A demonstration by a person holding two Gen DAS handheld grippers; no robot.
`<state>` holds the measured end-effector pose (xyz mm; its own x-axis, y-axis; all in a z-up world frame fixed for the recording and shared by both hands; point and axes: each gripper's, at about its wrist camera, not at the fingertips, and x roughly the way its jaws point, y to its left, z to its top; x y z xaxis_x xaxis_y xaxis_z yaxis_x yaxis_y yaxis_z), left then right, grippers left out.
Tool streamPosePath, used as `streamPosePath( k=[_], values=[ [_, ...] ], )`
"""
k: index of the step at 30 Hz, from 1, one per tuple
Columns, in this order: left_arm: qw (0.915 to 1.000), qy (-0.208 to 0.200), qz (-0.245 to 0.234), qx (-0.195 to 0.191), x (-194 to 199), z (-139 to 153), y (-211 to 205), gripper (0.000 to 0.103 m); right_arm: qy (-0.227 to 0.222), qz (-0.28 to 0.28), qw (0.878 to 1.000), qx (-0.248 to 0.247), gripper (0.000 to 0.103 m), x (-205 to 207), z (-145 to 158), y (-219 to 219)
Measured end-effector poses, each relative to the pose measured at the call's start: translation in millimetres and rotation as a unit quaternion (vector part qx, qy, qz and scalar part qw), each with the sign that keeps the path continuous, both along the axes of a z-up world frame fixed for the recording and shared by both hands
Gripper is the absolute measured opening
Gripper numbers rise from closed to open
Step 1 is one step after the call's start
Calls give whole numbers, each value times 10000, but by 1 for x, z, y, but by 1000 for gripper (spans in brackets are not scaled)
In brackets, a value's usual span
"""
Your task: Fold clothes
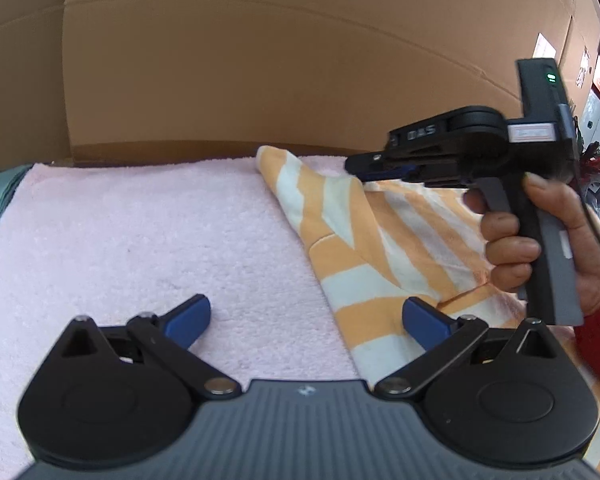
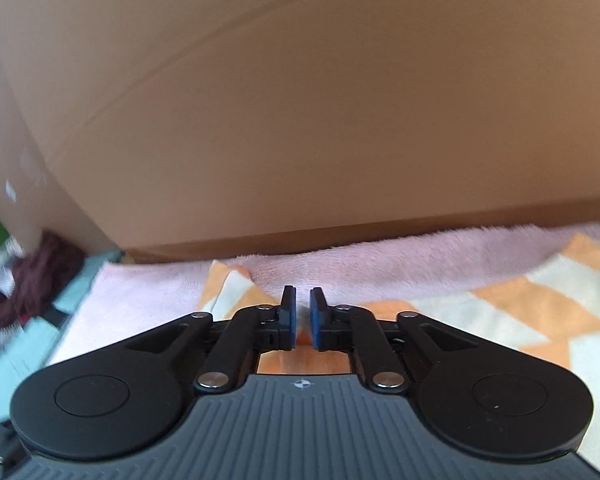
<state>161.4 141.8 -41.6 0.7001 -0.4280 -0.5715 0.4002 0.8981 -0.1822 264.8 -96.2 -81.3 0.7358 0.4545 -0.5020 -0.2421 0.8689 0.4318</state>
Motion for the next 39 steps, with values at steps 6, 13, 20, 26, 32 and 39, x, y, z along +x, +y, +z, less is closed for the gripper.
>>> streamPosePath(
  k=[6,13,20,26,32,39],
  values=[
    [10000,-25,5,77,-2,0,-2,102,-343,-1035,9936,288,27,-78,29,-96],
    [9999,9,59,84,1,-1,0,102,-206,-3345,9418,-268,33,-154,28,-259],
    [9998,0,170,68,1,-1,2,102,16,-2920,9564,-68,32,-122,5,-287],
    [9995,39,276,-126,3,-1,7,102,33,-2529,9660,-539,33,-76,-14,-273],
    [9990,59,288,-331,3,-1,12,102,-318,-2519,9610,-1092,8,-76,-8,-264],
    [9981,87,273,-550,4,-1,16,102,-626,-2825,9542,-760,4,-83,3,-278]
  ],
)
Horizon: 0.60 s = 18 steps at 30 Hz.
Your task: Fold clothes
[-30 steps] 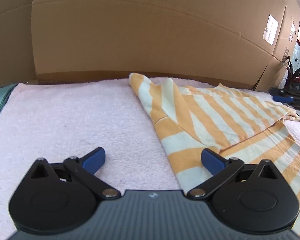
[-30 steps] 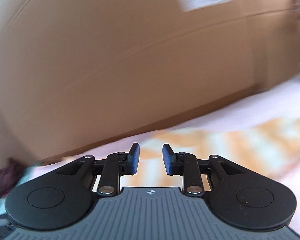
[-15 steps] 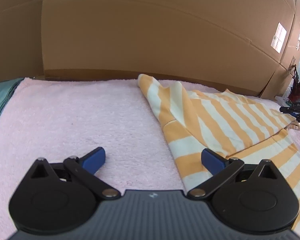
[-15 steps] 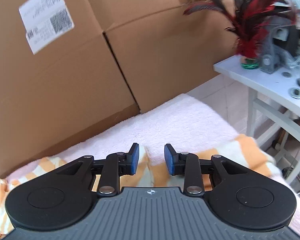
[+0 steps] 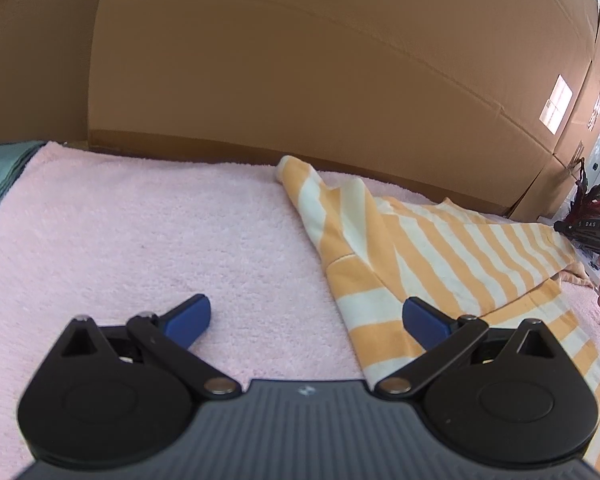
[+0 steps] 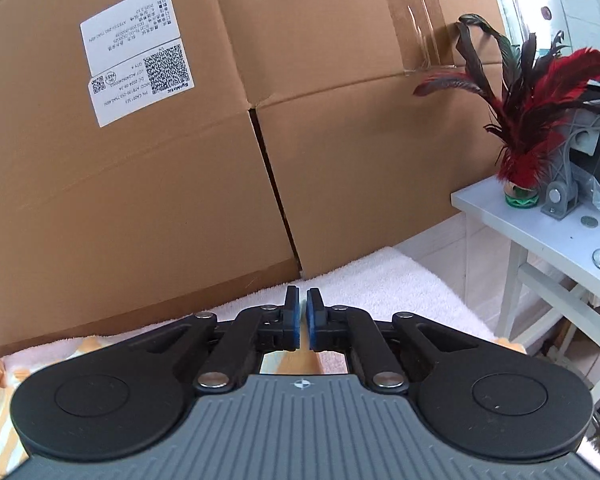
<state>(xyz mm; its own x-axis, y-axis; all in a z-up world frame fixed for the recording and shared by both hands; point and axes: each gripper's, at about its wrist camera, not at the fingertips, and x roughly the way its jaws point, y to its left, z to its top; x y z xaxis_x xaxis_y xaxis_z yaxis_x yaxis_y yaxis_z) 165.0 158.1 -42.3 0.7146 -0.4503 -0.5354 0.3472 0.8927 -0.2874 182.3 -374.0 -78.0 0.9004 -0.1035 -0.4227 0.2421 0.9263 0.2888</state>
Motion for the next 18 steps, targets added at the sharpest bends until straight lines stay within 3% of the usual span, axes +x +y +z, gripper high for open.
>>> streamPosePath(
  k=[10,12,15,18],
  values=[
    [9998,24,-45,-201,4,-1,5,102,408,-447,9981,95,0,9,-22,-9],
    [9998,20,-40,-205,4,-1,5,102,254,-536,9980,228,7,0,-15,-14],
    [9998,3,-25,-182,3,0,3,102,-134,-61,9993,347,7,-32,9,-4],
    [9998,-147,120,-55,-4,4,2,102,-142,758,9962,393,9,-59,25,24]
  ],
)
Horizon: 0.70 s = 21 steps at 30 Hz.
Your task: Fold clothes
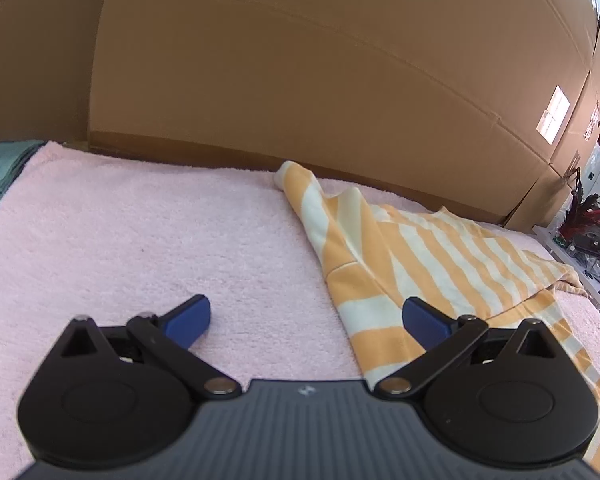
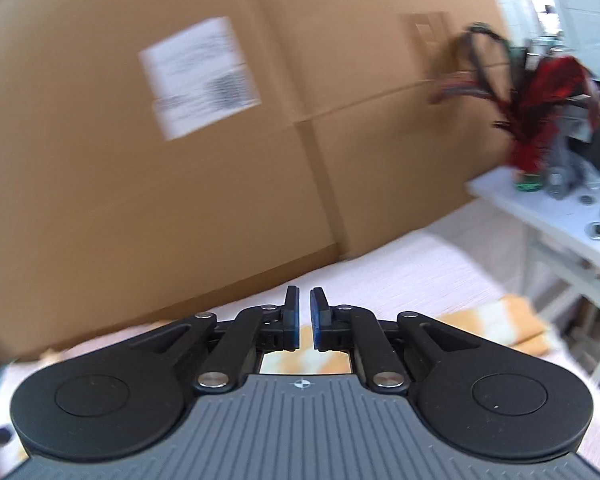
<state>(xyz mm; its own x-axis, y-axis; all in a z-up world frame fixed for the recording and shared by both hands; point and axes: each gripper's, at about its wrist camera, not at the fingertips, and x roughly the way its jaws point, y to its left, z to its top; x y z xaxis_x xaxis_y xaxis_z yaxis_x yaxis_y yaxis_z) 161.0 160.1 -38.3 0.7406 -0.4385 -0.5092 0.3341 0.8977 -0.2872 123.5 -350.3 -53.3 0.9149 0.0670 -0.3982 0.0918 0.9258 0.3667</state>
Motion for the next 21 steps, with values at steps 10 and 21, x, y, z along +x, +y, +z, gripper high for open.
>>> streamPosePath(
  k=[10,21],
  values=[
    [9996,-176,207,6,-137,12,23,102,1047,1899,9754,395,18,-23,-25,114],
    [9979,51,-595,-243,-252,-2,15,95,1213,2532,9595,246,27,-18,-37,211]
  ],
)
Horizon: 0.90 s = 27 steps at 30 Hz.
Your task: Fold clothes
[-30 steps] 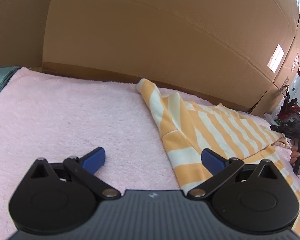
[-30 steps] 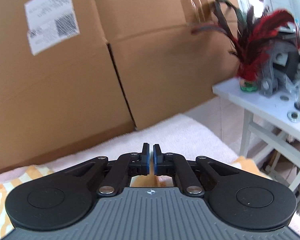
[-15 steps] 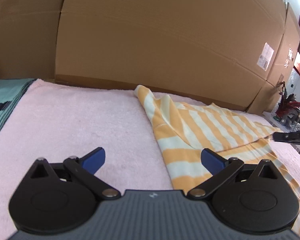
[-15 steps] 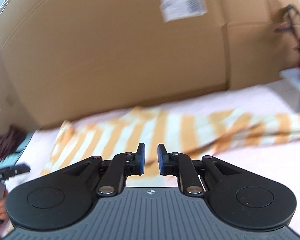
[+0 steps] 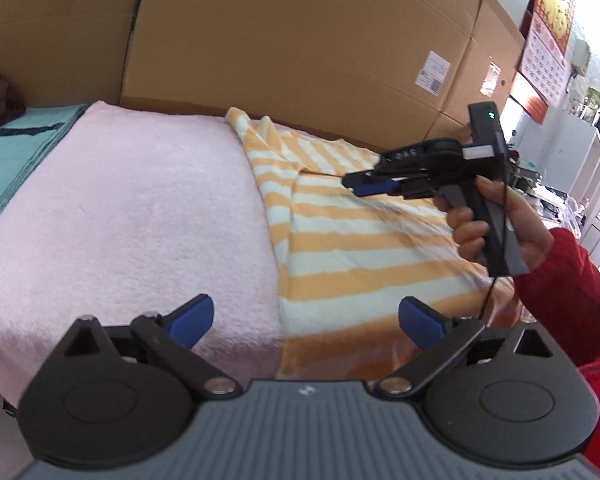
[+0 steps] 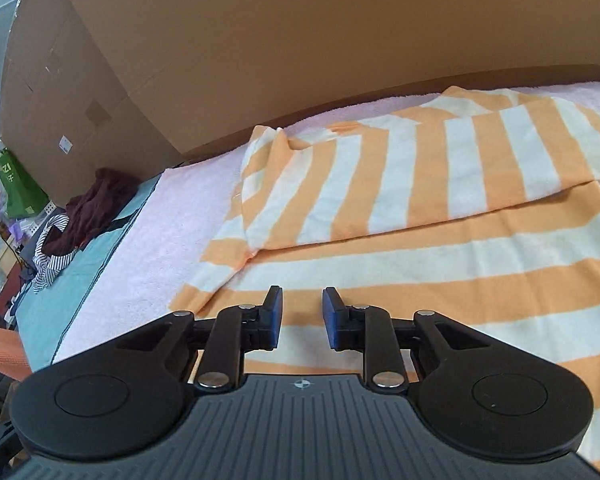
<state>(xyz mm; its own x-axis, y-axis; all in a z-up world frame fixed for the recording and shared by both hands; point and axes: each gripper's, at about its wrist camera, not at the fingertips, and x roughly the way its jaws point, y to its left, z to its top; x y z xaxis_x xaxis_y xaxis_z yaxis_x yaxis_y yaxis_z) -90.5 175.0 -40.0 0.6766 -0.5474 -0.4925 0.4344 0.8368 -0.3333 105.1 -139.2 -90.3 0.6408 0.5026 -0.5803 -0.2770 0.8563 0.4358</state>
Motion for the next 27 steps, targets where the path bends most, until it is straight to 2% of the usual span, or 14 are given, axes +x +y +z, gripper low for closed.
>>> streamPosePath(
  k=[2,5,8,12,15,17,21,24,25,26,27],
  values=[
    [9999,-19,-170,0,-10,-3,-7,79,-165,-47,9998,-119,29,-4,-1,5],
    [9995,-219,-158,143,-13,-6,-16,78,-453,-123,9985,-268,29,-11,-5,7],
    [9996,-200,-134,178,-17,-7,-11,76,-728,-127,9967,-342,29,-20,-9,4],
    [9998,36,-7,178,-24,-15,-3,77,-592,-152,9980,173,32,-15,-13,-12],
    [9996,199,149,156,-22,-34,-1,77,-508,-222,9971,518,32,-13,-18,-21],
    [9990,322,286,128,-17,-48,-1,72,-510,-223,9970,536,32,-13,-18,-22],
    [9990,202,366,182,-14,-61,-5,69,-498,-229,9967,602,32,-14,-18,-23],
    [9995,203,216,120,-14,-63,-8,66,-447,-247,9956,784,32,-14,-20,-29],
    [9996,225,155,42,-14,-64,-8,56,-434,-257,9953,832,32,-15,-21,-30],
    [9997,233,118,0,-14,-65,-8,40,-421,-268,9949,880,32,-15,-21,-31],
    [9996,237,148,-8,-14,-66,-8,32,-409,-279,9945,925,32,-15,-22,-32]
  ],
)
